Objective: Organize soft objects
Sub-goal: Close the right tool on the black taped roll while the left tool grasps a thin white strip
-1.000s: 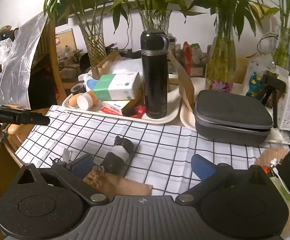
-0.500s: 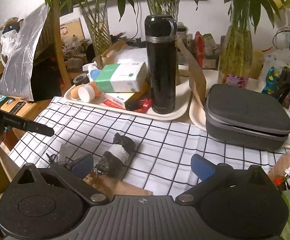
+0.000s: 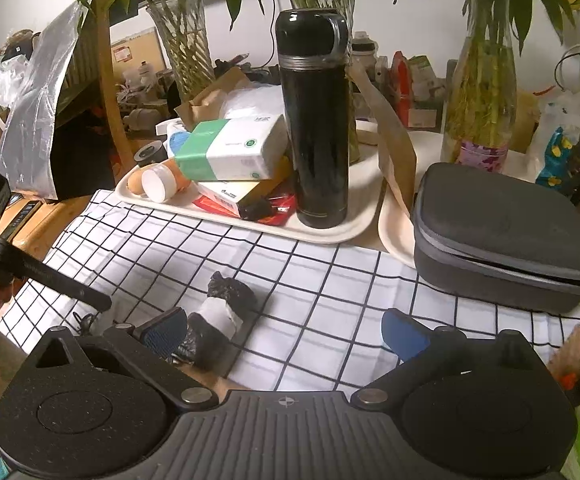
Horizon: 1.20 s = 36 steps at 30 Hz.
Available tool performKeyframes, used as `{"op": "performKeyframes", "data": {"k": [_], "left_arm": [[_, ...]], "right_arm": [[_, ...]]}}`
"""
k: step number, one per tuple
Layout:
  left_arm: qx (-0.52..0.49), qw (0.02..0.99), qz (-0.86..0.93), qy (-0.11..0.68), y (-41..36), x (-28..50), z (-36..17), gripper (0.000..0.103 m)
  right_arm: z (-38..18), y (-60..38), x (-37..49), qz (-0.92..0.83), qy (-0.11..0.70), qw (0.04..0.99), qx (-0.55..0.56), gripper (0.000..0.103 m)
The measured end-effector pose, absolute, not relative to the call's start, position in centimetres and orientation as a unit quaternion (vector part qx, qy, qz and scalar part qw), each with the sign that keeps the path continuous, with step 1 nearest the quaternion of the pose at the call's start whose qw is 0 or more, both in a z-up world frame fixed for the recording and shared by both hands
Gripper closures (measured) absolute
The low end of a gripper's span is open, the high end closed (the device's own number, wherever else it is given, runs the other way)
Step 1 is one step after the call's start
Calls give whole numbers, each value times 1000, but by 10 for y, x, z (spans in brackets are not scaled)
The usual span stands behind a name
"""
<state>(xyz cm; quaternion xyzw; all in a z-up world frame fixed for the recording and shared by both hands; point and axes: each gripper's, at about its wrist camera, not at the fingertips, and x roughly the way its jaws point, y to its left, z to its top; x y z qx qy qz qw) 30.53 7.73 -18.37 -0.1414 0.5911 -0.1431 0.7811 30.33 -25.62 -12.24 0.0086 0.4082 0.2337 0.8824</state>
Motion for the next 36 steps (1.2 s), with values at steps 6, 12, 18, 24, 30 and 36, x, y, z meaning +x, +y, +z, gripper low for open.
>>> {"op": "performKeyframes", "data": {"k": [6, 12, 18, 24, 30, 36], "left_arm": [[-123, 795, -152, 574, 73, 312, -184, 102], [-72, 825, -165, 536, 66, 316, -176, 99], [-68, 815, -158, 553, 62, 319, -174, 67], [-32, 806, -172, 565, 48, 313, -181, 62], [62, 823, -185, 534, 24, 300, -182, 58], [130, 832, -195, 503, 10, 290, -186, 57]], "right_arm": [[-128, -252, 315, 239, 411, 880, 10, 0], [-137, -247, 327, 246, 417, 875, 12, 0], [-146, -243, 336, 249, 428, 869, 13, 0], [-153, -235, 341, 263, 433, 862, 11, 0], [-166, -223, 350, 296, 453, 841, 16, 0], [-180, -209, 355, 322, 475, 819, 25, 7]]}}
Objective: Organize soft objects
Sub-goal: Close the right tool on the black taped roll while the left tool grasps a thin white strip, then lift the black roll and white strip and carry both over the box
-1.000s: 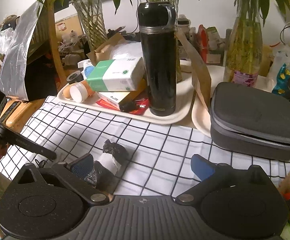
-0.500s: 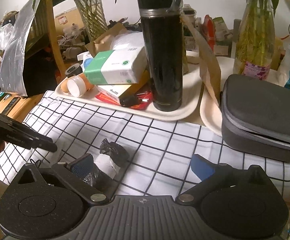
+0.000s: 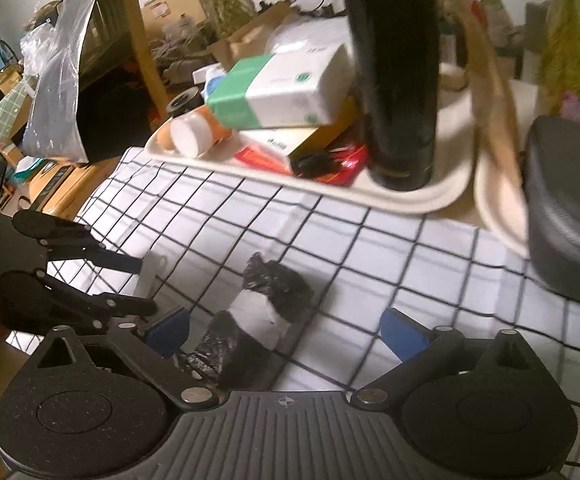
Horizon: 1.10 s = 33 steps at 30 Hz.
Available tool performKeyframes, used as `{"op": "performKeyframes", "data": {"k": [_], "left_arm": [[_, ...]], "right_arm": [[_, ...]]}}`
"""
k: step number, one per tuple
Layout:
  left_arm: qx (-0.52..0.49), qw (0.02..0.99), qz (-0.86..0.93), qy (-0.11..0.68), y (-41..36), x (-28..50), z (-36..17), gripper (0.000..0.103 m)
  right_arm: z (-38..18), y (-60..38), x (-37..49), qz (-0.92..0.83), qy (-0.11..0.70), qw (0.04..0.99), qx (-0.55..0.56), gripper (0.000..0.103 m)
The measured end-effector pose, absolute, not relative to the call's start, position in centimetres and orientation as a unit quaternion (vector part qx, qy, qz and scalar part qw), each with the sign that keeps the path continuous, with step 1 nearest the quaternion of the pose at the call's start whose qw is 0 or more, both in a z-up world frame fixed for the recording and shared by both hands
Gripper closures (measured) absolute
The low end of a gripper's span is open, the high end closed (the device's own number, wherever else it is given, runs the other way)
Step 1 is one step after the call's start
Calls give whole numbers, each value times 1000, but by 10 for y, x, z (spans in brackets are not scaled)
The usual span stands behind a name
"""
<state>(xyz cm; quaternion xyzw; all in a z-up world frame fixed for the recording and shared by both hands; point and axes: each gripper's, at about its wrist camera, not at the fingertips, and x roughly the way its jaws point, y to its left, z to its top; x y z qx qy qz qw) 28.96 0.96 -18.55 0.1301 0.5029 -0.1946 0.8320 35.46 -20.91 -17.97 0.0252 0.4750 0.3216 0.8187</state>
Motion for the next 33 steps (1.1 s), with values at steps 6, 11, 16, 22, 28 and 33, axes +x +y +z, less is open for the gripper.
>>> {"op": "performKeyframes", "data": {"k": [6, 11, 16, 22, 28, 33], "left_arm": [[140, 837, -201, 489, 10, 288, -184, 83], [132, 840, -195, 490, 17, 292, -184, 99], [127, 840, -195, 491, 18, 292, -184, 100], [104, 838, -194, 500, 23, 294, -184, 100], [84, 833, -201, 508, 27, 295, -183, 100], [70, 838, -204, 502, 29, 294, -177, 100]], "right_arm": [[-191, -193, 359, 340, 490, 803, 17, 20], [-201, -175, 359, 349, 498, 794, -18, 30], [-197, -169, 357, 352, 495, 793, -53, 60], [-197, -179, 363, 294, 487, 820, -67, 59], [-207, -175, 361, 281, 470, 832, -90, 58], [-201, -184, 361, 275, 462, 840, -76, 61]]}}
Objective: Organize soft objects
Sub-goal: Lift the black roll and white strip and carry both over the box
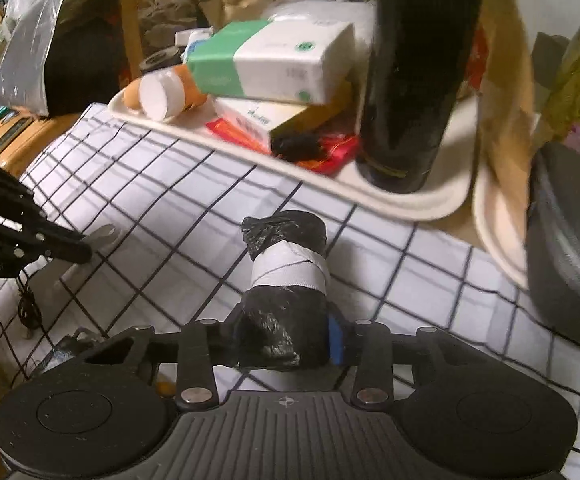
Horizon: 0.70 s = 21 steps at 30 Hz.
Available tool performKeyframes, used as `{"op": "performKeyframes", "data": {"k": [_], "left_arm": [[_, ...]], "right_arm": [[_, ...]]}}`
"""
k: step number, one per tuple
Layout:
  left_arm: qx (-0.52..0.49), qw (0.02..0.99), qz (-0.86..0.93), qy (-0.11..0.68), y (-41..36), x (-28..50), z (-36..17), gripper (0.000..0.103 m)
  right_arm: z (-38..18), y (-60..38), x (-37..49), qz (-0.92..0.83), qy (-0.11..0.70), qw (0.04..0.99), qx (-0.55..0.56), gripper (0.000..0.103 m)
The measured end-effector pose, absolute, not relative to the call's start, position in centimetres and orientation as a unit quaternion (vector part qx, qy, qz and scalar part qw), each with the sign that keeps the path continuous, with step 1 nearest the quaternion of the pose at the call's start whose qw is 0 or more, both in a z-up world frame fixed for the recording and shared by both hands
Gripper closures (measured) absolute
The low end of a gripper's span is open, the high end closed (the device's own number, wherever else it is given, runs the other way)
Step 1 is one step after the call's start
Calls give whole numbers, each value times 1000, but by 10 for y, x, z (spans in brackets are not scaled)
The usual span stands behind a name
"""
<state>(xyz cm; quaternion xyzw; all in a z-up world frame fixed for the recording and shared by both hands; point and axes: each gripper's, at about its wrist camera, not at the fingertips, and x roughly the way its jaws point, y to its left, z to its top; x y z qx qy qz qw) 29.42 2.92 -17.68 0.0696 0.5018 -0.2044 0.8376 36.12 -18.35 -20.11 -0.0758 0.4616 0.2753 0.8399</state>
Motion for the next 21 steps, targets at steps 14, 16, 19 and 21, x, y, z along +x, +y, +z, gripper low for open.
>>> {"op": "performKeyframes", "data": {"k": [14, 16, 19, 21], "left_arm": [[19, 869, -189, 458, 51, 294, -139, 100], [12, 871, -189, 453, 53, 293, -134, 100], [2, 874, -189, 447, 55, 290, -129, 100], [0, 875, -193, 444, 54, 288, -126, 100]], "right_arm": [[-147, -217, 350, 256, 415, 872, -48, 62], [-140, -224, 344, 252, 411, 875, -42, 62], [-128, -233, 335, 245, 400, 882, -37, 62], [-120, -238, 328, 241, 393, 887, -34, 62]]}}
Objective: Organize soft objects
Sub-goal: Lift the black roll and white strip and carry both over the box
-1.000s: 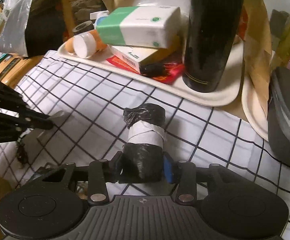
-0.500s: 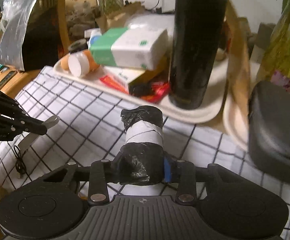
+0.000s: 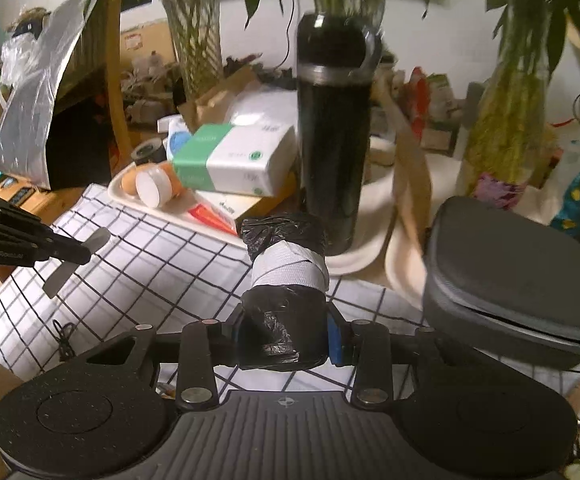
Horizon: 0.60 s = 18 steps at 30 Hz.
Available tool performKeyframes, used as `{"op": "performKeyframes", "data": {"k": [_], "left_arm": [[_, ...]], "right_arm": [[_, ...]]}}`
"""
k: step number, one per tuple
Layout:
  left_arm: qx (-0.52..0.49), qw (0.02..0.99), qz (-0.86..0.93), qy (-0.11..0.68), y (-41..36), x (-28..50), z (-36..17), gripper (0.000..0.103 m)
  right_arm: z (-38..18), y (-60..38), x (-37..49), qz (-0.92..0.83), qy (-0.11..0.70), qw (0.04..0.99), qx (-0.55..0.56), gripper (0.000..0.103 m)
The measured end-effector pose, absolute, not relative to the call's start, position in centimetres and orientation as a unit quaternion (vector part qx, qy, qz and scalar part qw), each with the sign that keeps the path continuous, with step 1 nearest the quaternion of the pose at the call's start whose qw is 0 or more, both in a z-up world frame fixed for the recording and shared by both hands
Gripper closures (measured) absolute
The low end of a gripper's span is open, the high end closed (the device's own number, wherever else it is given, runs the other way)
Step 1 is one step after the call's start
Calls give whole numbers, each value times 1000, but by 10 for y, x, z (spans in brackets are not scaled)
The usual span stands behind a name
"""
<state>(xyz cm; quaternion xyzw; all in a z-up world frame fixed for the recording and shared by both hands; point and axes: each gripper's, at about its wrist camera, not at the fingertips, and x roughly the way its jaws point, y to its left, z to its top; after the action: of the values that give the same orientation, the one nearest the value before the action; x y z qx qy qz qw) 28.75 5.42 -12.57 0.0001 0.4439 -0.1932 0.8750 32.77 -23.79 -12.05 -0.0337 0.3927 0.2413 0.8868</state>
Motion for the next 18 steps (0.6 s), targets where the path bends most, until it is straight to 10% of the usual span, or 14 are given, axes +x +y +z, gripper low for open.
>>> {"op": "performKeyframes", "data": {"k": [18], "left_arm": [[9, 896, -197, 397, 48, 245, -81, 100]], "right_arm": [[-69, -247, 232, 259, 348, 900, -33, 62]]}}
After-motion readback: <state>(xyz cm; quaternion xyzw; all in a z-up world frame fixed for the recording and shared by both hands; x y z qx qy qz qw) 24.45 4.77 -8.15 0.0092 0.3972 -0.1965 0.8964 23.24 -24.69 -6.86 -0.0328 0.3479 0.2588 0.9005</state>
